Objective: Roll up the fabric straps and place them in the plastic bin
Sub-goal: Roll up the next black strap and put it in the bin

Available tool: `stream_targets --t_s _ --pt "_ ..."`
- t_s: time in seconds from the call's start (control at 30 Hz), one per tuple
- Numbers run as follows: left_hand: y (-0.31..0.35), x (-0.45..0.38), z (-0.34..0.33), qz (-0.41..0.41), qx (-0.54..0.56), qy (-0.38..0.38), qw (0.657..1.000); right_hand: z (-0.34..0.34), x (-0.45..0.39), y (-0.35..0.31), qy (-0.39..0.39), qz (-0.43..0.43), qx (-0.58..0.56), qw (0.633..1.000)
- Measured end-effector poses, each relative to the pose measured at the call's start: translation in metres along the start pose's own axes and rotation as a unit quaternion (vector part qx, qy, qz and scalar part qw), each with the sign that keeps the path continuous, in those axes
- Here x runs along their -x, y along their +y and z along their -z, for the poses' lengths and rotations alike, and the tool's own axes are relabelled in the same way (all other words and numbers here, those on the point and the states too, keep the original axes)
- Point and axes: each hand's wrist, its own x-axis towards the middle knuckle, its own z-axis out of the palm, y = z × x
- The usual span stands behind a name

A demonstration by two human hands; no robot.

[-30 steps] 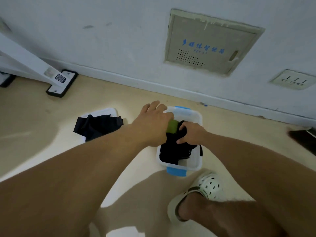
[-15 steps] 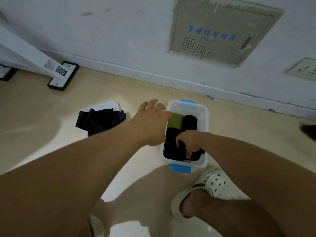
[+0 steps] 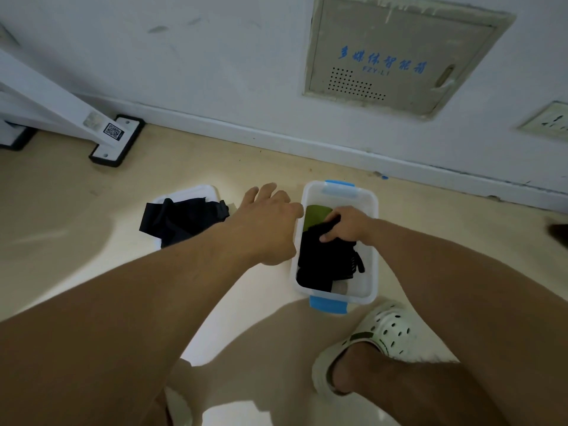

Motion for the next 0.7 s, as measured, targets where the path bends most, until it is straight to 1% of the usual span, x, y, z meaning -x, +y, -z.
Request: stream_targets --t_s 0.07,0.1,0.2,0.27,0.4,0.53,0.63,0.7 --pt "-0.002 0.001 -0.001 0.007 0.007 -0.003 1.000 -0.005 -0.010 0.003 0.068 -0.046 -0.150 0.985" --pt "-0.002 0.001 -0.001 0.009 0.007 -0.006 1.000 -0.008 -0.015 0.003 0.090 -0.058 -0.195 0.975" --pt "-0.005 0.001 -0.002 0.017 0.011 -0.013 1.000 -0.016 -0.028 0.001 0.126 -0.076 -0.290 0.946" --pt "-0.006 0.000 -0.003 0.020 0.018 -0.014 1.000 -0.022 -0.038 0.002 0.135 -0.082 -0.322 0.934" --pt "-0.009 -0.002 -0.008 0.022 0.024 -0.014 0.999 -0.026 -0.060 0.005 0.129 -0.061 -0.318 0.937" --pt "-0.014 -0.005 -0.011 0.027 0.020 -0.030 0.999 -0.026 -0.065 0.003 0.164 -0.077 -0.345 0.921" --pt "-0.014 -0.008 -0.011 0.027 0.017 -0.035 0.999 -0.027 -0.063 -0.002 0.209 -0.100 -0.273 0.934" --pt "-0.013 -0.010 -0.010 0.023 0.017 -0.035 0.999 -0.027 -0.060 -0.006 0.255 -0.104 -0.148 0.950"
